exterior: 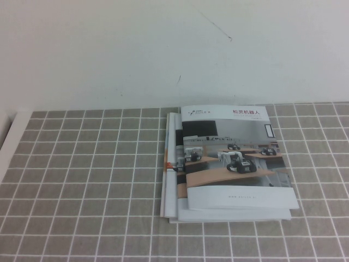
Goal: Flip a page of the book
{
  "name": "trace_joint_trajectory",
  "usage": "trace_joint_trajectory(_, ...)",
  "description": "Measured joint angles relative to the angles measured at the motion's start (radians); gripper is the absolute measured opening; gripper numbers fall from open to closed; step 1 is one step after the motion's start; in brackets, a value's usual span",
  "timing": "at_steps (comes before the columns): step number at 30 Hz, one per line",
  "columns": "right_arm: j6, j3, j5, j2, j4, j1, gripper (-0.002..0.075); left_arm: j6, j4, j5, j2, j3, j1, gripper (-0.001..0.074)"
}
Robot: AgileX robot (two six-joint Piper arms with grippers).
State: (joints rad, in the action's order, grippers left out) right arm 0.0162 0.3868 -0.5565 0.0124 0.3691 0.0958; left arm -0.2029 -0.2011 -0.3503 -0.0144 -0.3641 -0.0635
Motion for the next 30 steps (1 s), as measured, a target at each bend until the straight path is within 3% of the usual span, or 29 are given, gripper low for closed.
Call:
trace_joint_trajectory(6,-0.156,0.248,0.204,-0.067,0.036,0.000,-0.0003,-0.004,0.103,0.237,0.073,-0.194,0.000,-0.0004)
trace_joint_trajectory(17,-0.223,0.537,1.013,-0.388,0.023,0.000,-0.0003,0.060,0.133,0.819,0.369,-0.378,-0.039,-0.0004)
trace_joint_trajectory(23,-0.223,0.547,1.298,-0.514,-0.178,0.000,-0.0003,0.063,0.081,1.047,0.523,-0.380,-0.131,-0.0004)
trace_joint_trajectory(30,0.023,0.547,1.420,-0.589,-0.414,0.000,-0.0003,0.063,0.007,1.090,0.670,-0.380,-0.159,-0.0004)
